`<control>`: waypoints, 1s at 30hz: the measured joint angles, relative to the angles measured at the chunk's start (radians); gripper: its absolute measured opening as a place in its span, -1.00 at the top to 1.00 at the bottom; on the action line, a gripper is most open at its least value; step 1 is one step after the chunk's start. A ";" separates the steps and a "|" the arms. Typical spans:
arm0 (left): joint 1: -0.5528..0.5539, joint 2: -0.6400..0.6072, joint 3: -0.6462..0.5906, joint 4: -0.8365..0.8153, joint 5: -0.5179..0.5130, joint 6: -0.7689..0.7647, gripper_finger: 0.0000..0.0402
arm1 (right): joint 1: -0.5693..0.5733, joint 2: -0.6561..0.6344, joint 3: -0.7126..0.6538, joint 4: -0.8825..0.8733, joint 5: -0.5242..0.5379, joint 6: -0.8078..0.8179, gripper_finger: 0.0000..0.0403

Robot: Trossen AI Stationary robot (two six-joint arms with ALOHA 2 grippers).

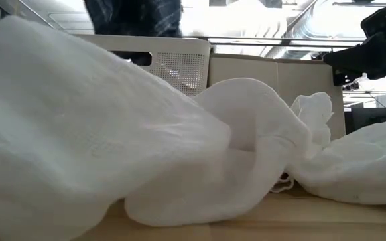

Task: Sort clothes
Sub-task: Put the blue patterned long sleeve into the white bin

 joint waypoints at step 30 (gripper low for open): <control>-0.127 -0.417 -1.078 -0.010 0.435 -0.875 1.00 | 0.000 0.000 0.000 0.000 0.000 0.000 1.00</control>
